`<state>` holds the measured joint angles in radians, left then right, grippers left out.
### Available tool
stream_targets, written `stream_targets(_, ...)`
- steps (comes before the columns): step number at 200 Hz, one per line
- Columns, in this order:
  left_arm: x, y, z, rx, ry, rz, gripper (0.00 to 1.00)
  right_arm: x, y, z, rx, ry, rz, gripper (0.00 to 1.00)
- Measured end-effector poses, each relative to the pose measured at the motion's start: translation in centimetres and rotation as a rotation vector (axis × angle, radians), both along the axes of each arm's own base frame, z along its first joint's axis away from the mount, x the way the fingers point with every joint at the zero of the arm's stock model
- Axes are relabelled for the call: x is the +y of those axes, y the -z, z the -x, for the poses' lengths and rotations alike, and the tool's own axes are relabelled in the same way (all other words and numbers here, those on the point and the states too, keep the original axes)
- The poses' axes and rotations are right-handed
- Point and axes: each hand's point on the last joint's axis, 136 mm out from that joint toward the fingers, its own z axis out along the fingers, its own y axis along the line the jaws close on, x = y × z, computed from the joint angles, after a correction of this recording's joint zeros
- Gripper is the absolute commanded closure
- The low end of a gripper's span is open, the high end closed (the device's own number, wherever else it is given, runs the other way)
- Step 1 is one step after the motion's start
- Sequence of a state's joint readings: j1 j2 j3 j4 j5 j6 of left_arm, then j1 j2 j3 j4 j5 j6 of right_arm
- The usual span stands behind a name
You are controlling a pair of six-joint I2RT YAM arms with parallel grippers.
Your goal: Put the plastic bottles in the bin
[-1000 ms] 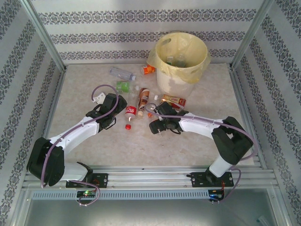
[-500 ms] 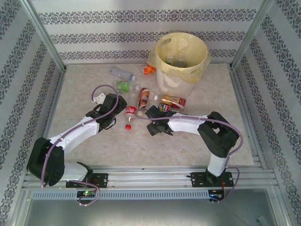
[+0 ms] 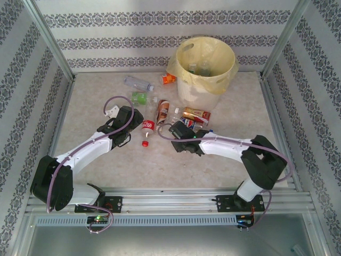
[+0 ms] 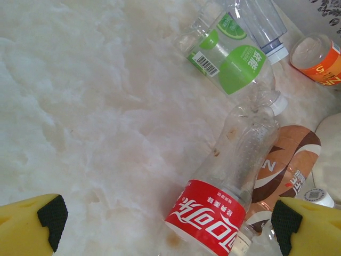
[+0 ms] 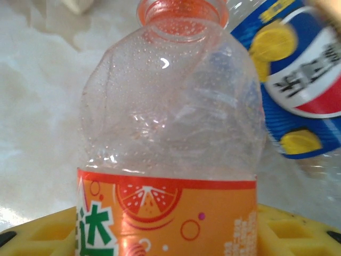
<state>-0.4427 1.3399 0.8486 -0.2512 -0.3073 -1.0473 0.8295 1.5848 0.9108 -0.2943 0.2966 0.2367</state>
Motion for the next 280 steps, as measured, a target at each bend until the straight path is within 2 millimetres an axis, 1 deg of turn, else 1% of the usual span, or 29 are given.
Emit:
stream_targets(24, 0.0, -0.1, 0.0, -0.002, 0.001, 0.0, 0.0, -0.3, -1.8, -0.2, -0.056, 0.011, -0.033, 0.56)
stream_targets(41, 0.0, -0.4, 0.0, -0.009, 0.008, -0.003, 0.01, -0.1, -3.4, -0.6, -0.104, 0.016, -0.077, 0.57)
stream_targets(54, 0.0, -0.9, 0.0, -0.019, 0.014, -0.006, 0.0, 0.2, -5.0, -0.8, -0.141, 0.016, -0.119, 0.57)
stream_targets(60, 0.0, -1.3, 0.0, -0.027, 0.017, -0.007, 0.0, 0.4, -5.8, -1.0, -0.162, 0.017, -0.142, 0.58)
stream_targets(62, 0.0, -1.5, 0.0, -0.031, 0.018, -0.006, 0.0, 0.5, -6.4, -1.2, -0.179, 0.018, -0.161, 0.57)
stream_targets(73, 0.0, -2.1, 0.0, -0.044, 0.023, -0.006, 0.01, 0.8, -7.8, -1.6, -0.217, 0.023, -0.203, 0.58)
stream_targets(89, 0.0, -3.1, -0.1, -0.066, 0.028, -0.007, 0.01, 1.1, -10.3, -2.6, -0.277, 0.042, -0.296, 0.59)
stream_targets(112, 0.2, -3.8, -0.2, -0.081, 0.029, -0.007, 0.0, 1.0, -13.4, -4.7, -0.342, 0.081, -0.425, 0.59)
stream_targets(147, 0.7, -3.7, -0.2, -0.071, 0.026, -0.023, 0.0, 0.6, -18.2, -7.3, -0.409, 0.104, -0.557, 0.6)
stream_targets(148, 0.7, -3.7, -0.2, -0.071, 0.026, -0.023, 0.01, 0.5, -18.6, -7.6, -0.417, 0.107, -0.564, 0.6)
stream_targets(154, 0.7, -3.7, -0.2, -0.07, 0.026, -0.024, 0.01, 0.4, -19.5, -7.9, -0.429, 0.108, -0.58, 0.59)
stream_targets(180, 0.8, -3.7, -0.3, -0.07, 0.024, -0.023, 0.0, -1.1, -23.9, -9.5, -0.49, 0.116, -0.66, 0.59)
stream_targets(191, 0.8, -3.7, -0.3, -0.069, 0.024, -0.021, 0.0, -2.3, -26.0, -10.4, -0.527, 0.128, -0.689, 0.59)
stream_targets(193, 0.8, -3.7, -0.3, -0.069, 0.023, -0.02, 0.01, -2.4, -26.2, -10.5, -0.529, 0.13, -0.691, 0.59)
stream_targets(196, 0.9, -3.7, -0.3, -0.069, 0.023, -0.02, 0.01, -2.9, -27.0, -10.8, -0.546, 0.139, -0.701, 0.59)
stream_targets(208, 1.0, -3.6, -0.3, -0.067, 0.022, -0.016, 0.0, -4.2, -28.8, -11.7, -0.584, 0.156, -0.721, 0.59)
stream_targets(215, 1.0, -3.6, -0.3, -0.065, 0.023, -0.014, 0.0, -5.2, -30.3, -12.5, -0.613, 0.169, -0.735, 0.59)
stream_targets(219, 0.9, -3.5, -0.3, -0.064, 0.023, -0.013, 0.01, -5.3, -30.8, -12.7, -0.622, 0.17, -0.742, 0.59)
stream_targets(223, 0.9, -3.5, -0.3, -0.063, 0.026, -0.012, 0.0, -5.9, -31.4, -13.2, -0.633, 0.181, -0.745, 0.58)
stream_targets(226, 0.9, -3.4, -0.4, -0.062, 0.026, -0.012, 0.0, -6.0, -31.5, -13.3, -0.634, 0.182, -0.747, 0.58)
stream_targets(227, 0.9, -3.4, -0.4, -0.061, 0.026, -0.012, 0.0, -6.3, -32.0, -13.7, -0.643, 0.188, -0.751, 0.58)
stream_targets(234, 0.8, -3.3, -0.4, -0.058, 0.029, -0.011, 0.0, -6.9, -33.0, -14.6, -0.658, 0.198, -0.763, 0.58)
stream_targets(237, 0.8, -3.3, -0.4, -0.056, 0.029, -0.01, 0.0, -7.0, -33.2, -14.8, -0.661, 0.201, -0.765, 0.58)
stream_targets(254, 0.6, -2.7, -0.5, -0.044, 0.035, -0.009, 0.0, -8.5, -34.7, -17.3, -0.674, 0.233, -0.786, 0.58)
stream_targets(265, 0.5, -2.3, -0.6, -0.031, 0.039, -0.009, 0.01, -9.3, -34.9, -18.8, -0.674, 0.255, -0.791, 0.57)
stream_targets(280, 0.4, -1.7, -0.6, -0.014, 0.043, -0.008, 0.01, -10.5, -34.1, -20.8, -0.654, 0.299, -0.781, 0.55)
